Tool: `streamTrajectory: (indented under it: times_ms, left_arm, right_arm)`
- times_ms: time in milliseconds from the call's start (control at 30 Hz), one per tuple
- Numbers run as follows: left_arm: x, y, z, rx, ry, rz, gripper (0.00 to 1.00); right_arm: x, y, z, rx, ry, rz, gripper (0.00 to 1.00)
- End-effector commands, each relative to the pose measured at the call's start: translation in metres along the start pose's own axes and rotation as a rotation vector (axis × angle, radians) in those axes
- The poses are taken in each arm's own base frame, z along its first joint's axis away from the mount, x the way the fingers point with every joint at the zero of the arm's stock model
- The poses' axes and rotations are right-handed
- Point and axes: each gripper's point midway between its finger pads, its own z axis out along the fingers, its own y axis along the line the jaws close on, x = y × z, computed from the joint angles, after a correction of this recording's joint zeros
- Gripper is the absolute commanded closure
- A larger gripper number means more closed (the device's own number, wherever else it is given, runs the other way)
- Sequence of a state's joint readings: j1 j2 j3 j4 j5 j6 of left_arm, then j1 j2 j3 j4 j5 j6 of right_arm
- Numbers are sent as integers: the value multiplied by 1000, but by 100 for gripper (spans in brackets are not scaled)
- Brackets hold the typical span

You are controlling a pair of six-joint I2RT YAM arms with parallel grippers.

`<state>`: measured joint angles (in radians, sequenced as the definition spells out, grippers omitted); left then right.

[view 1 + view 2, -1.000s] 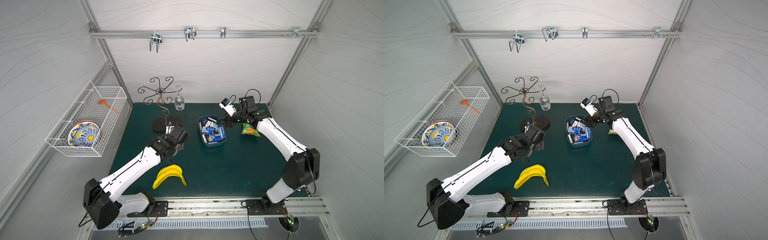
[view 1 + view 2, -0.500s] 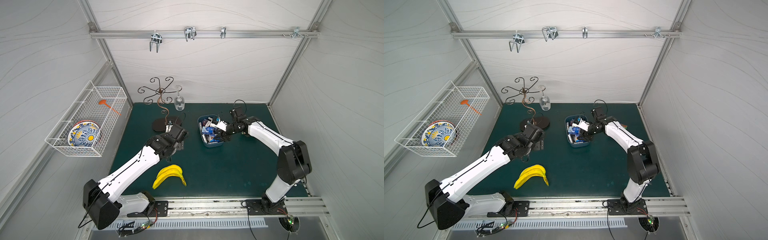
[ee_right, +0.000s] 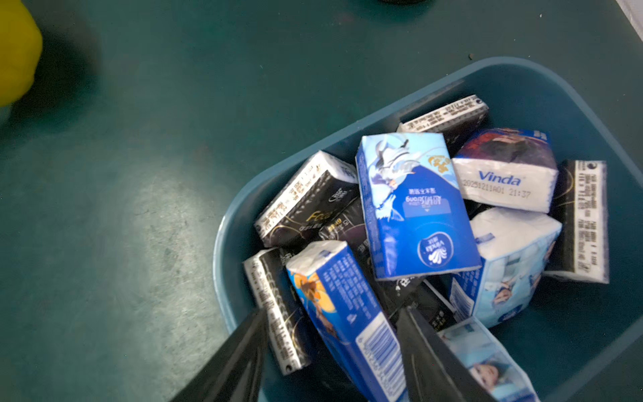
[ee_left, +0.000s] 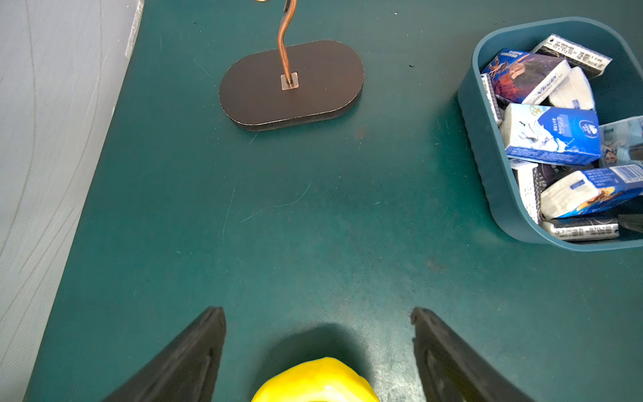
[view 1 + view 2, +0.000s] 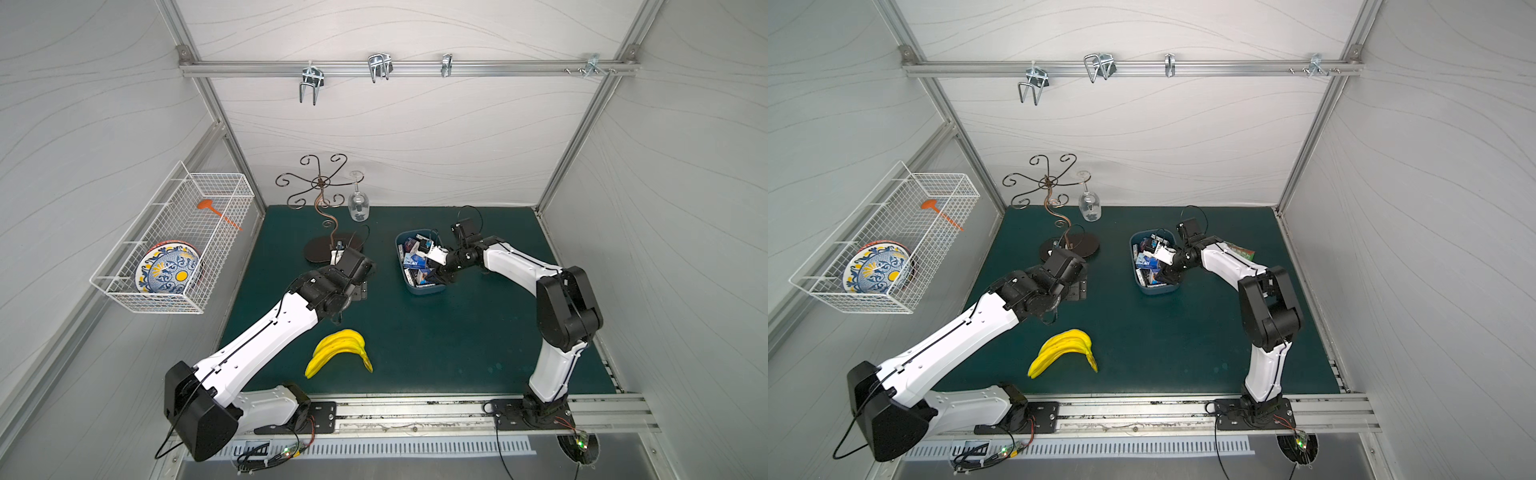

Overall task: Take the pocket tissues out of the storage box
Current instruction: Pick up the pocket tissues from the storage box.

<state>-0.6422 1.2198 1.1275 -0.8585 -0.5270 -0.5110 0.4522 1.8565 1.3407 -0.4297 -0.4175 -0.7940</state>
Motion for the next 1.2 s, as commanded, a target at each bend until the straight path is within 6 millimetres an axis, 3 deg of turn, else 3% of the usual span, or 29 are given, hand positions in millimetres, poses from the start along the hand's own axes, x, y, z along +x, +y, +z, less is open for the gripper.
streamTrajectory:
  times_ms: [0, 333, 500, 700, 933, 1167]
  left_arm:
    - [-16, -1, -9, 21, -39, -20, 12]
    - [-15, 2, -7, 12, -37, -18, 12]
    - [-14, 2, -6, 11, -35, -20, 12]
    - [-15, 3, -7, 12, -39, -22, 12]
    - [-18, 6, -10, 15, -50, -29, 11]
    - [-21, 11, -11, 8, -58, -55, 11]
  right_arm:
    - [-6, -11, 8, 29, -8, -32, 35]
    - [7, -7, 25, -30, 28, -43, 36]
    - [6, -3, 26, -58, 22, -22, 57]
    - [3, 2, 20, -76, 20, -21, 72]
    - [-19, -7, 0, -3, -36, -20, 86]
    - [-61, -17, -47, 97, -142, 136, 89]
